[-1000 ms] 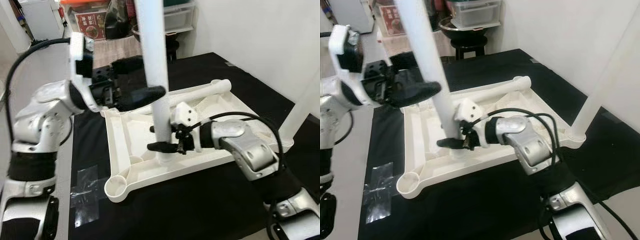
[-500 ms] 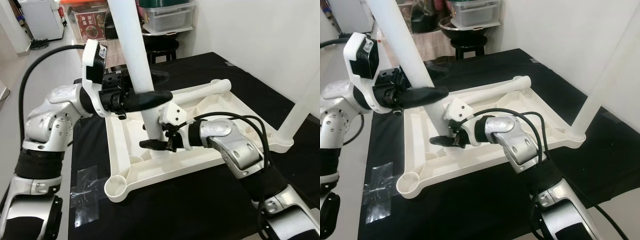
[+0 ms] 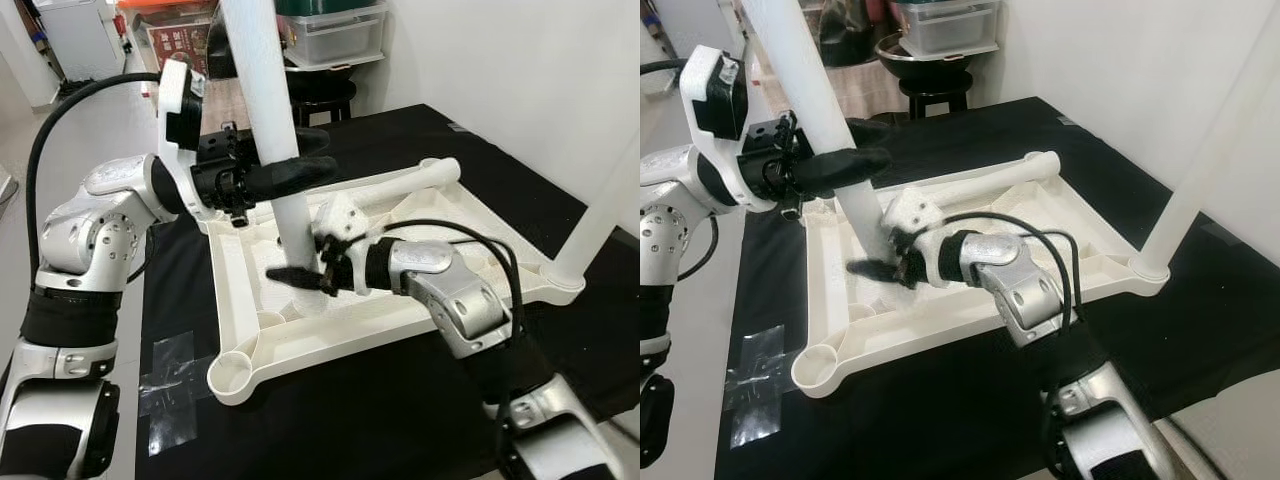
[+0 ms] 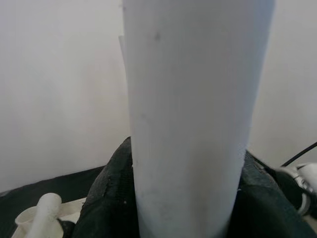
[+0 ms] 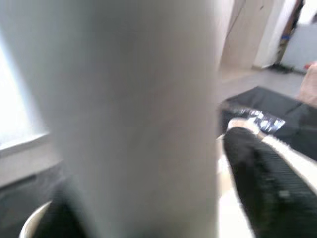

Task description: Building children table

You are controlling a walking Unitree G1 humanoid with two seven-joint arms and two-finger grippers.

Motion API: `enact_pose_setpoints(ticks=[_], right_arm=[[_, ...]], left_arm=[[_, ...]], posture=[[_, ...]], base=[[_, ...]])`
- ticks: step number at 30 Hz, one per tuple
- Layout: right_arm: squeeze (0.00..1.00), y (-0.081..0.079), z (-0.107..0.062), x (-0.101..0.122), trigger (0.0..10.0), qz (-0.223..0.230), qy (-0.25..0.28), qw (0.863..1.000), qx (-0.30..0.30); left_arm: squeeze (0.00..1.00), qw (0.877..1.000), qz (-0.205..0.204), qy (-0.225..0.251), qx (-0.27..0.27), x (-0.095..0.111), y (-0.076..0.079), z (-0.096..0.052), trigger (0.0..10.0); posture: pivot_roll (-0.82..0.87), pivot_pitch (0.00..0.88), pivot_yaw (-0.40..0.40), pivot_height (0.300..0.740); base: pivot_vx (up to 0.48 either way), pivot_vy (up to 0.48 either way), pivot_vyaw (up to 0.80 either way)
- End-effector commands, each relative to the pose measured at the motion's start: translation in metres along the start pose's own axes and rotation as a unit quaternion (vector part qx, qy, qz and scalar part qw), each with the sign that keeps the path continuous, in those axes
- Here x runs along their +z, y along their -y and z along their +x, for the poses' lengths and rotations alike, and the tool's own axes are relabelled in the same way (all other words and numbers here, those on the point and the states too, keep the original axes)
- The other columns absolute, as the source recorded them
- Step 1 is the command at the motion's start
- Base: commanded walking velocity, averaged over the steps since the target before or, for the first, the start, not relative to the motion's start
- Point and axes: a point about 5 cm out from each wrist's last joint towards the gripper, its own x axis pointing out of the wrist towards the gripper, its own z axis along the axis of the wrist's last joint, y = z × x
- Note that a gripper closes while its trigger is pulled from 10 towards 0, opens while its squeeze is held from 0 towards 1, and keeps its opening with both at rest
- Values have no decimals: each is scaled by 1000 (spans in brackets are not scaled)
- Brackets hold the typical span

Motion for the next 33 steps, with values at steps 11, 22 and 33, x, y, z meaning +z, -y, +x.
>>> enact_pose_setpoints(ticks=[11, 22, 33], right_arm=[[0, -31, 31, -11, 10000, -16, 16, 998, 54], [0, -29, 35, -17, 7922, -3, 17, 999, 43], [0, -18, 37, -3, 0, 61, 97, 993, 3]], left_arm=[[0, 999, -12, 32, -27, 9, -1, 8, 0], [0, 999, -10, 42, -32, 14, -1, 11, 0], [0, 998, -12, 58, -32, 15, -1, 13, 0]], posture=[[-84, 61, 55, 740], [-86, 66, 52, 740], [-87, 72, 52, 740]], base=[[0, 0, 0], [0, 0, 0], [0, 0, 0]])
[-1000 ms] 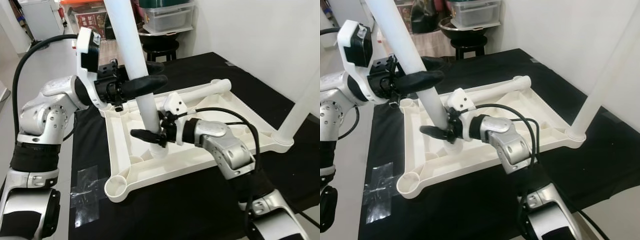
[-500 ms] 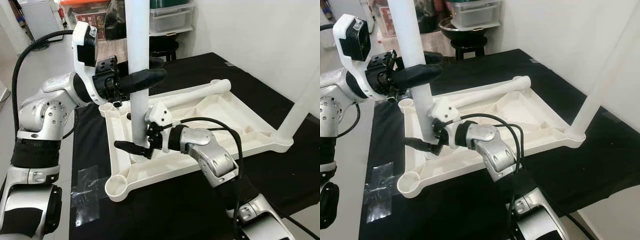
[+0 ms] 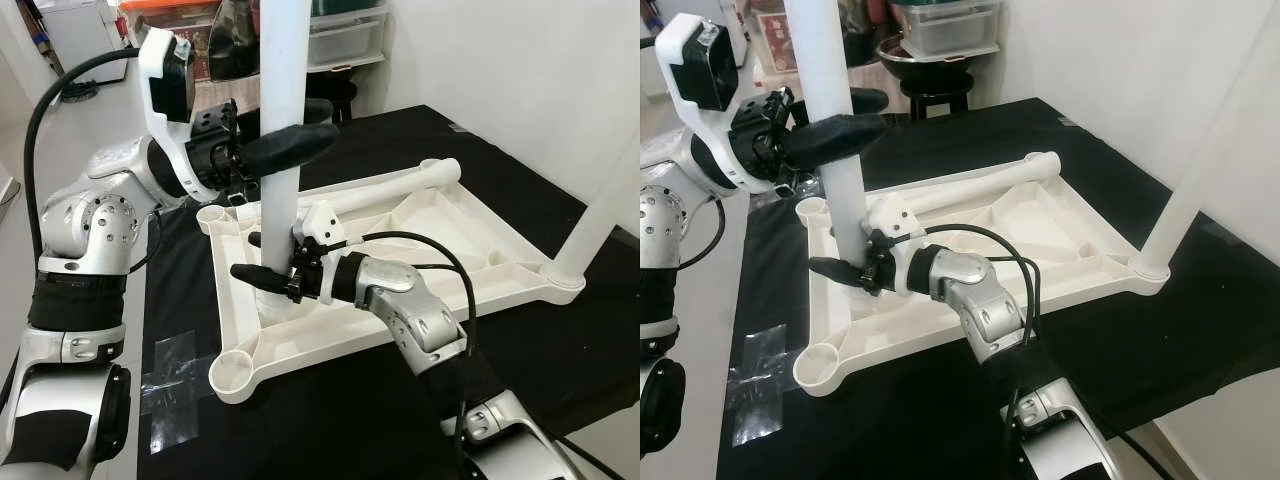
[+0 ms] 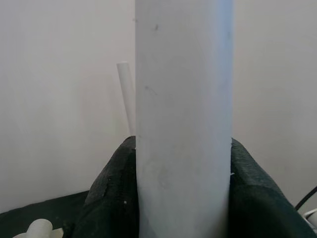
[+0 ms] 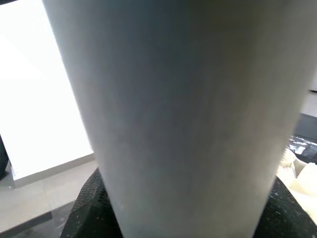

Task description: Building children table

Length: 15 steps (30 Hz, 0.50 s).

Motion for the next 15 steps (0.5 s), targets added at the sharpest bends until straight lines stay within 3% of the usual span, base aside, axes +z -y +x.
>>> enact_pose_setpoints(ticks=[1, 14, 15], right_arm=[[0, 7, 2, 11, 0, 21, 41, 999, -23], [0, 14, -5, 17, 0, 35, 82, 995, -51], [0, 22, -16, 13, 0, 29, 70, 994, -75]], left_arm=[[0, 1000, -5, 15, -27, 2, 3, 7, 0], [0, 1000, -7, 26, -10, 4, 2, 4, 0], [1000, 999, -26, 34, 26, 5, -4, -3, 10000]], posture=[[-87, 72, 52, 740], [-89, 79, 57, 740], [-92, 81, 57, 740]], base=[[0, 0, 0], [0, 0, 0], [0, 0, 0]])
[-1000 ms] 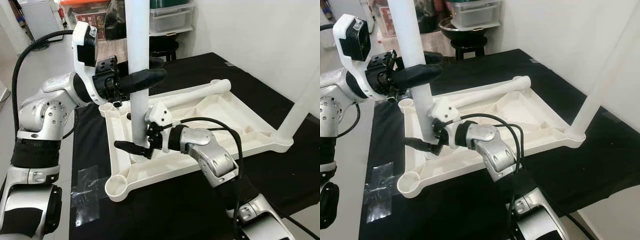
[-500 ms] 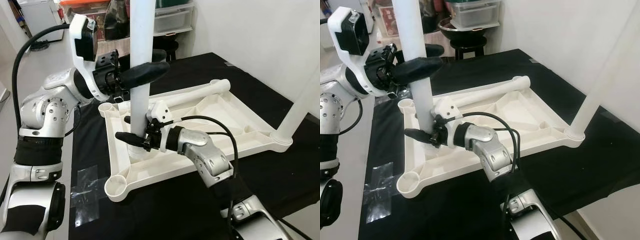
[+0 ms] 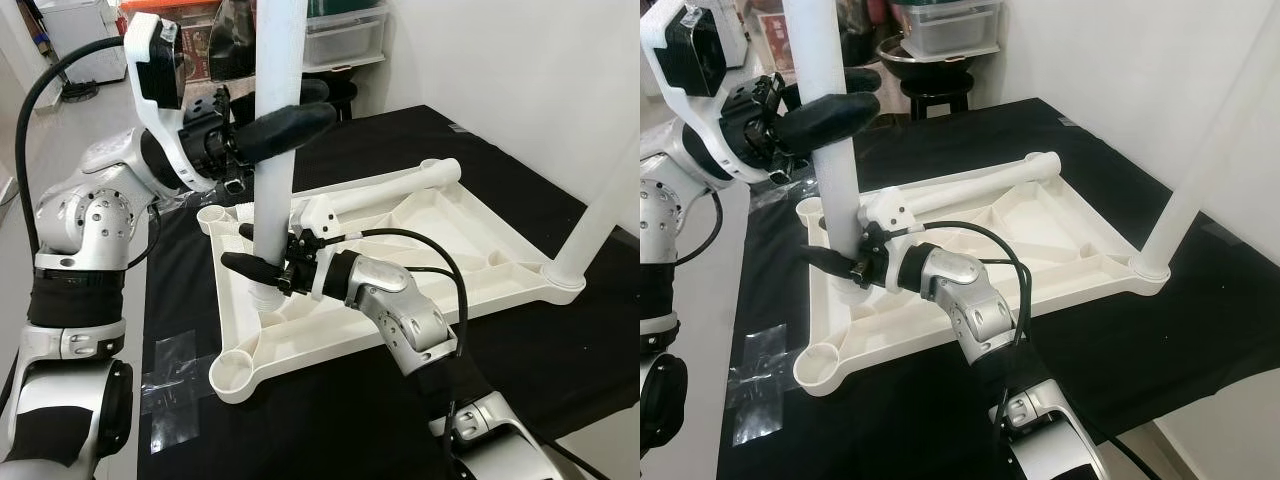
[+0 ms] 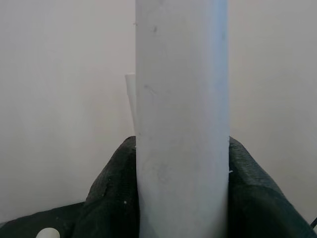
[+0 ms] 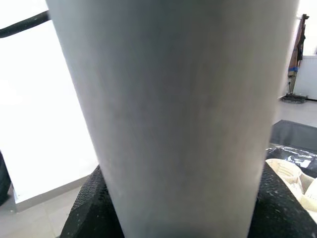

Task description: Building children table

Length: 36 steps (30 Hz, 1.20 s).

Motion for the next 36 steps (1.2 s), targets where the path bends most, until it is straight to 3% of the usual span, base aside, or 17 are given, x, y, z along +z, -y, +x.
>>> enact_pose_setpoints(ticks=[1, 7, 8, 10, 12, 15, 16, 19, 20, 21, 22, 23, 25, 26, 29, 34, 36], right_arm=[[0, 21, -16, 11, 0, 12, 37, 997, -63], [0, 33, -33, 8, 0, -2, 15, 995, -96], [0, 42, -45, 8, 0, -9, 4, 993, -119], [0, 47, -51, 8, 0, -13, -2, 991, -133], [0, 47, -51, 8, 0, -13, -2, 991, -133], [0, 62, -71, 11, 0, -26, -14, 984, -178], [0, 62, -71, 11, 0, -26, -14, 984, -178], [0, 65, -76, 13, 0, -27, -12, 981, -192], [0, 65, -76, 13, 0, -27, -12, 981, -192], [0, 62, -76, 13, 0, -23, -11, 983, -183], [0, 62, -76, 13, 0, -23, -11, 983, -183], [0, 56, -76, 13, 4745, -21, -8, 986, -163], [0, 53, -75, 14, 4745, -21, -5, 988, -154], [0, 43, -73, 16, 10000, -23, 9, 993, -118], [0, 19, -69, 12, 10000, -41, -4, 998, -47], [0, 17, -71, 8, 10000, -21, -6, 999, -40], [0, 12, -76, 7, 10000, 5, 2, 1000, -22]], left_arm=[[1000, 999, -30, 15, 11, -2, -2, -3, 10000], [1000, 998, -25, 4, 56, 0, -6, -21, 10000], [1000, 996, -7, -10, 88, 5, -8, -36, 10000], [1000, 994, 4, -16, 107, 10, -10, -45, 10000], [1000, 994, 4, -16, 107, 10, -10, -45, 10000], [1000, 979, 54, -25, 196, 39, -14, -83, 10000], [1000, 979, 54, -25, 196, 39, -14, -83, 10000], [1000, 951, 66, -64, 297, 26, -16, -101, 10000], [1000, 951, 66, -64, 297, 26, -16, -101, 10000], [498, 926, 64, -116, 353, 0, -14, -110, 10000], [498, 926, 64, -116, 353, 0, -14, -110, 10000], [0, 909, 56, -152, 384, -25, -7, -115, 10000], [0, 903, 51, -161, 395, -34, -4, -117, 10000], [0, 893, 42, -180, 410, -51, 3, -119, 10000], [0, 870, 31, -201, 448, -80, 24, -118, 10000], [0, 861, 27, -193, 470, -87, 34, -113, 10000], [0, 843, 37, -195, 501, -99, 50, -100, 10000]], posture=[[-92, 81, 57, 740], [-95, 88, 57, 740], [-96, 96, 52, 740], [-95, 96, 52, 740], [-95, 96, 52, 740], [-86, 100, 53, 740], [-86, 100, 53, 740], [-79, 102, 53, 740], [-79, 102, 53, 740], [-76, 106, 50, 740], [-76, 106, 50, 740], [-74, 105, 49, 740], [-72, 105, 45, 740], [-71, 109, 41, 740], [-72, 109, 37, 740], [-61, 111, 26, 740], [-57, 115, 28, 740]], base=[[0, 0, 0], [0, 0, 0], [0, 0, 0], [0, 0, 0], [0, 0, 0], [0, 0, 0], [0, 0, 0], [0, 0, 0], [0, 0, 0], [0, 0, 0], [0, 0, 0], [0, 0, 0], [0, 0, 0], [0, 0, 0], [0, 0, 0], [0, 0, 0], [0, 0, 0]])
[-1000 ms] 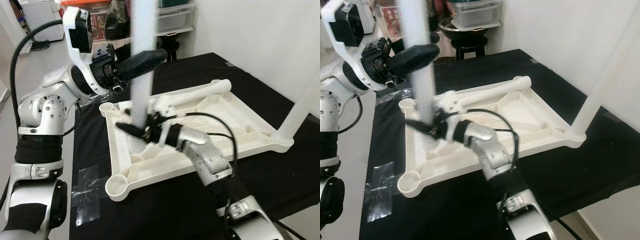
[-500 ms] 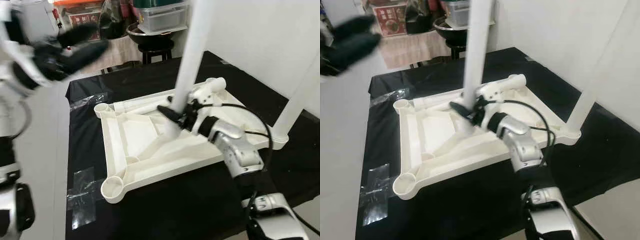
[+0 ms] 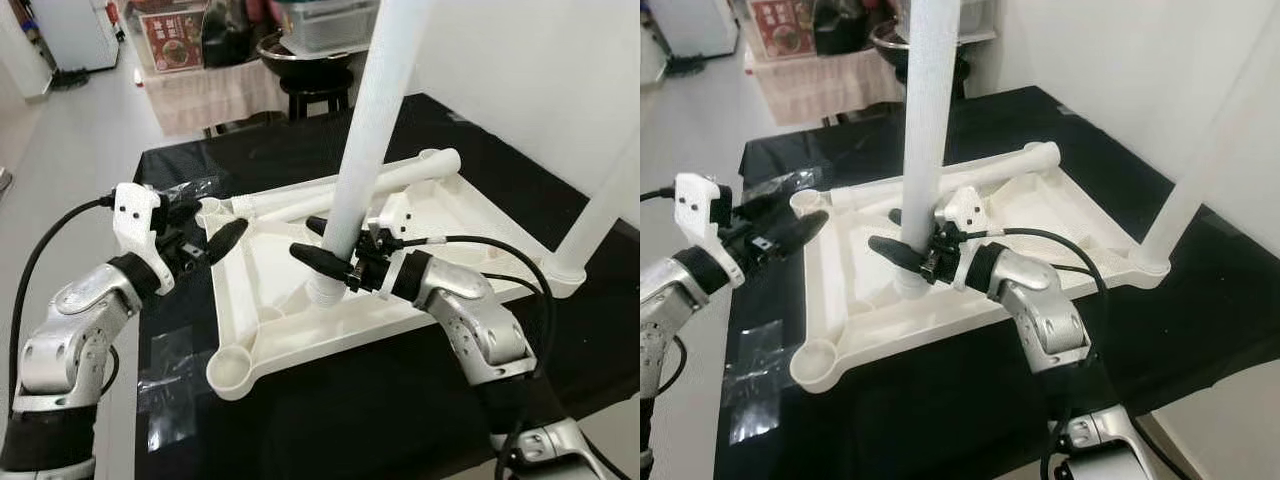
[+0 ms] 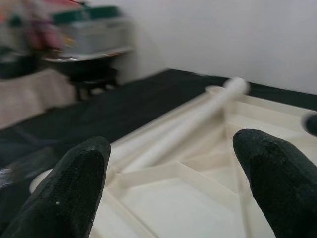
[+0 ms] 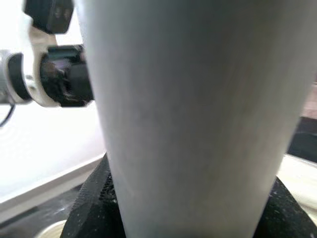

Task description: Building children table

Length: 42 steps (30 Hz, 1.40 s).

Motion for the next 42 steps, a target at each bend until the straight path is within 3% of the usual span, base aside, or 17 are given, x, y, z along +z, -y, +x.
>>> enact_pose_setpoints(ticks=[1, 5, 9, 15, 32, 42], right_arm=[[0, -6, -1, 1, 10000, 14, 9, 1000, 18], [0, -7, -2, 1, 10000, 18, 9, 1000, 22], [0, -11, -2, -18, 10000, 1, -35, 999, -27], [0, -13, -2, -29, 10000, 9, -52, 996, -66], [0, -14, -1, -12, 10000, 17, -8, 999, -32], [0, -5, -7, -6, 10000, 8, 3, 999, -43]], left_arm=[[0, 1000, 6, -21, 19, -10, 9, -2, 10000], [0, 999, 13, -24, 31, -13, 13, -2, 10000], [0, 998, 2, -31, 51, -31, 39, 5, 10000], [0, 999, -11, -39, 36, -46, 59, 14, 10000], [0, 998, 14, -43, 44, -50, 66, 11, 10000], [0, 999, 6, -49, -3, -52, 79, 8, 10000]], posture=[[-57, 115, 28, 740], [-56, 117, 27, 740], [-47, 127, 23, 740], [-55, 141, 37, 740], [-45, 135, 47, 740], [-43, 138, 48, 740]], base=[[0, 0, 0], [0, 0, 0], [0, 0, 0], [0, 0, 667], [0, 0, 800], [0, 0, 575]])
